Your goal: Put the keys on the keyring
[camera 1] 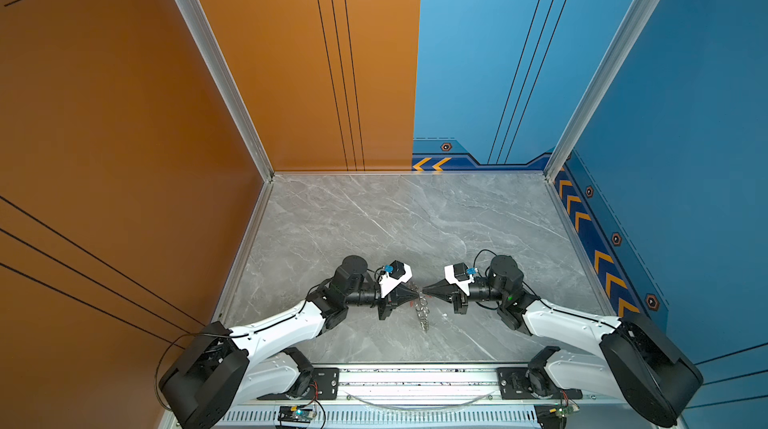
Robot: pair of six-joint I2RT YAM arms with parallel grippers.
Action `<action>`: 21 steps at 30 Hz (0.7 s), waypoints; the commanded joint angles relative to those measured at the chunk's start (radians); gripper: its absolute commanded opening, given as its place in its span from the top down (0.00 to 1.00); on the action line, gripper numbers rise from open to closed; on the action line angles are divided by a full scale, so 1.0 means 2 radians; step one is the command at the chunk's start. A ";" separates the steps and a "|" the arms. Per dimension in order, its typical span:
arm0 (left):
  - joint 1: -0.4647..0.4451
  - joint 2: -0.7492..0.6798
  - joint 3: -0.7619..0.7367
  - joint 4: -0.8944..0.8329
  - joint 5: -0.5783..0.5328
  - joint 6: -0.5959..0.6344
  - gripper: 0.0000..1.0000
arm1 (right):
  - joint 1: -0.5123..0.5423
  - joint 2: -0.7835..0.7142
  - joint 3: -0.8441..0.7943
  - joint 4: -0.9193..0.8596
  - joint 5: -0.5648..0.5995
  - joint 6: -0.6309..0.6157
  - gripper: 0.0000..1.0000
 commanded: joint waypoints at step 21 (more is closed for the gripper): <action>0.003 0.003 0.011 0.000 0.016 -0.005 1.00 | 0.003 -0.010 -0.004 -0.010 0.019 -0.026 1.00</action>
